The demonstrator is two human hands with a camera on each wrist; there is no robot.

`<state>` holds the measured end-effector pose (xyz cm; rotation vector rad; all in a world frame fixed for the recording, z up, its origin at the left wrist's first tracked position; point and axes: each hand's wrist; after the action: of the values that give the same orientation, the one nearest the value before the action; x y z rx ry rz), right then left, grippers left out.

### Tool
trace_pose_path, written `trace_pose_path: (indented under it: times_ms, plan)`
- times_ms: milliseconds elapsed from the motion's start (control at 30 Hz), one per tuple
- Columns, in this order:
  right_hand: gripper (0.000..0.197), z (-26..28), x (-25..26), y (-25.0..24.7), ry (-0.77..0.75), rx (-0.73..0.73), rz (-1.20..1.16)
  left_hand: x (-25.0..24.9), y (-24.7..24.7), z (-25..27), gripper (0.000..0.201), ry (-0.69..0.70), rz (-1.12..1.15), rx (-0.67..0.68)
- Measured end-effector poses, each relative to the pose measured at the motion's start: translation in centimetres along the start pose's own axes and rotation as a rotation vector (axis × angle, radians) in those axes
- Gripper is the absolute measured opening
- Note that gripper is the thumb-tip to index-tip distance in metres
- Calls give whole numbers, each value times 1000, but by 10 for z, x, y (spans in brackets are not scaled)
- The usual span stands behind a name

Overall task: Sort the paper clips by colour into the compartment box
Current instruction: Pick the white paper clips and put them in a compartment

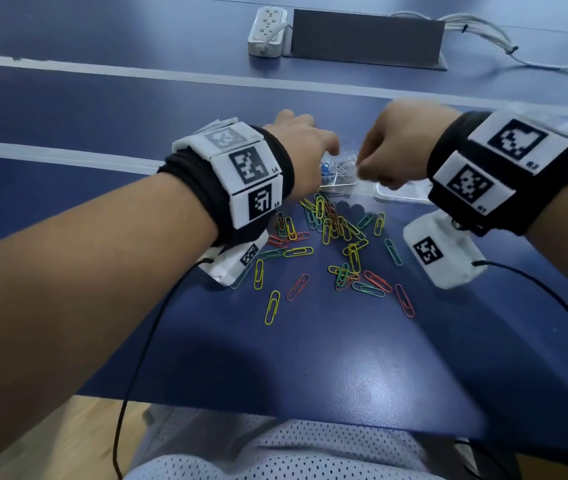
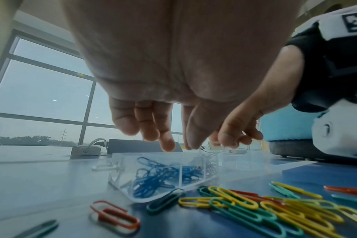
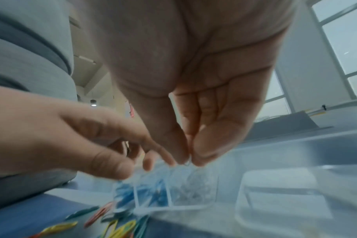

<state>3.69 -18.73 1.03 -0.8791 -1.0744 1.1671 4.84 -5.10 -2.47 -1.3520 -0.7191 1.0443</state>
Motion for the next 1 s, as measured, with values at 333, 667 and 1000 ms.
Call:
trace_pose_path:
  times_ms: [333, 667, 1000]
  plan:
    - [21, -16, -1, 3, -84, -117, -85, 1, 1, 3, 54, 28, -38, -19]
    - [28, -8, 0, 12, -194, -109, -18, -4, 2, 10, 53, 66, -114, -22]
    - [12, 20, -17, 8, -275, -23, 108, 17, -11, 37, 16, 118, 23, -7]
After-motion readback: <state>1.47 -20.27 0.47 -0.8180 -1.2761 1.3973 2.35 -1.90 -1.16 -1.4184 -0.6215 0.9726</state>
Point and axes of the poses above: each hand's wrist, its own z-axis away from the middle knuckle, its own y-axis out of the palm, x = y × z, and after that the axes turned 2 degrees about y, right-handed
